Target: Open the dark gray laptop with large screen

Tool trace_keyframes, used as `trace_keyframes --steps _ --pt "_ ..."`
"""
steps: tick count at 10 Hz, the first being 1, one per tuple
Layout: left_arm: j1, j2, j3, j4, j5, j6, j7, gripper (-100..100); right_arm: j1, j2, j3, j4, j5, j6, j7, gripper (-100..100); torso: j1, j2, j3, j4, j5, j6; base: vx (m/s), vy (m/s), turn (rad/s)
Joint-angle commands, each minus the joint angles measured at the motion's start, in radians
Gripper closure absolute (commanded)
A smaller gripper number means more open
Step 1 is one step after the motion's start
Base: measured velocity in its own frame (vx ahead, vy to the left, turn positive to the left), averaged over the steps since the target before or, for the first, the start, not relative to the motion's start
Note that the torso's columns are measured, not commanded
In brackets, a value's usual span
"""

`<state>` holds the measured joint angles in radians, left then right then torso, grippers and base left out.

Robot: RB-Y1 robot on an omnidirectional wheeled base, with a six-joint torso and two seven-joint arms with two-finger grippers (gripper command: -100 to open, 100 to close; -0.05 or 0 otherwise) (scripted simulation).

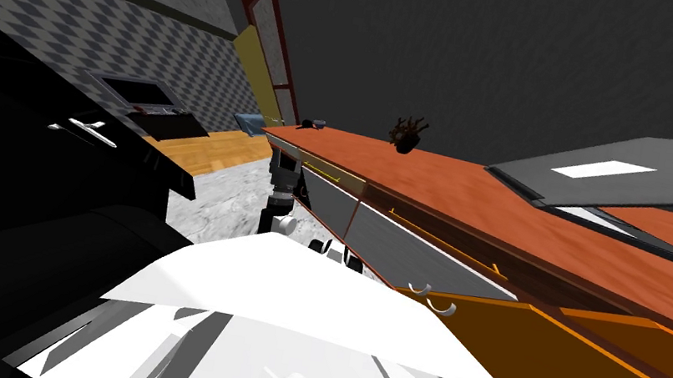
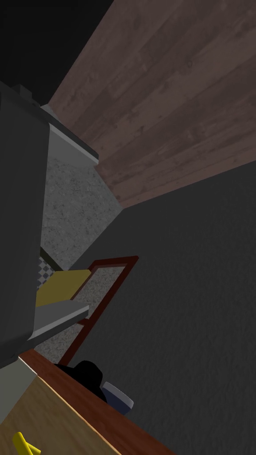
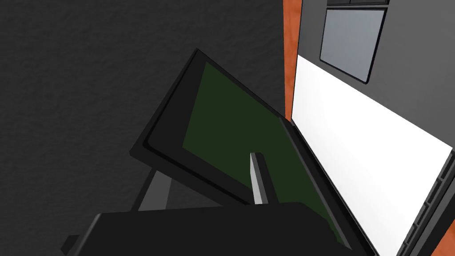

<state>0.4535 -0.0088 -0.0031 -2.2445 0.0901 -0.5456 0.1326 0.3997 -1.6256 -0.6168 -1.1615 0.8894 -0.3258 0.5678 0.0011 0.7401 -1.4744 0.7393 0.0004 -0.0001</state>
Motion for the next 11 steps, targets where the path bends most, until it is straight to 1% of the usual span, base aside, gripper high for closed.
trace_keyframes --steps 1,2,3,5,6,7,9,10,11 --pt "0.000 0.000 0.000 0.000 0.000 0.000 0.000 0 -0.014 0.045 -0.001 0.017 -0.039 -0.011 -0.040 100 0.001 -0.001 -0.001 0.000 0.001 0.001 -0.021 -0.053 0.039" --pt "0.000 0.000 0.000 0.000 0.000 0.000 0.000 0 -0.012 0.034 0.004 0.014 -0.031 -0.008 -0.028 100 0.001 -0.001 -0.001 0.000 0.002 0.000 -0.011 -0.024 0.005" --pt "0.000 0.000 0.000 0.000 0.000 0.000 0.000 0 -0.030 0.074 0.014 0.027 -0.059 -0.011 -0.048 100 0.003 -0.002 -0.002 0.000 0.003 0.000 -0.020 -0.027 0.063" --pt "0.000 0.000 0.000 0.000 0.000 0.000 0.000 0 -0.048 0.112 0.023 0.040 -0.086 -0.013 -0.064 100 0.000 0.000 -0.001 0.000 0.001 0.000 -0.038 -0.033 0.067" --pt "0.000 0.000 0.000 0.000 0.000 0.000 0.000 0 -0.067 0.150 0.032 0.052 -0.113 -0.015 -0.080 100 0.000 0.000 0.000 0.000 0.001 0.001 -0.031 -0.043 0.064" --pt "0.000 0.000 0.000 0.000 0.000 0.000 0.000 0 -0.026 0.109 0.020 0.060 -0.095 -0.001 -0.094 -100 -0.001 0.000 0.000 0.000 0.000 0.001 -0.081 -0.032 0.186" --pt "0.000 0.000 0.000 0.000 0.000 0.000 0.000 0 -0.006 0.065 0.033 0.116 -0.095 0.019 -0.135 -100 0.002 0.002 0.001 0.000 0.001 -0.001 -0.157 -0.019 0.336" --pt "0.000 0.000 0.000 0.000 0.000 0.000 0.000 0 -0.006 0.065 0.033 0.116 -0.095 0.019 -0.135 -100 0.000 0.002 0.001 0.000 0.001 0.001 -0.140 -0.035 0.102" --pt "0.000 0.000 0.000 0.000 0.000 0.000 0.000 0 0.005 0.042 0.039 0.143 -0.096 0.030 -0.156 -100 -0.001 0.000 0.000 0.001 0.001 0.003 -0.127 -0.024 0.171"
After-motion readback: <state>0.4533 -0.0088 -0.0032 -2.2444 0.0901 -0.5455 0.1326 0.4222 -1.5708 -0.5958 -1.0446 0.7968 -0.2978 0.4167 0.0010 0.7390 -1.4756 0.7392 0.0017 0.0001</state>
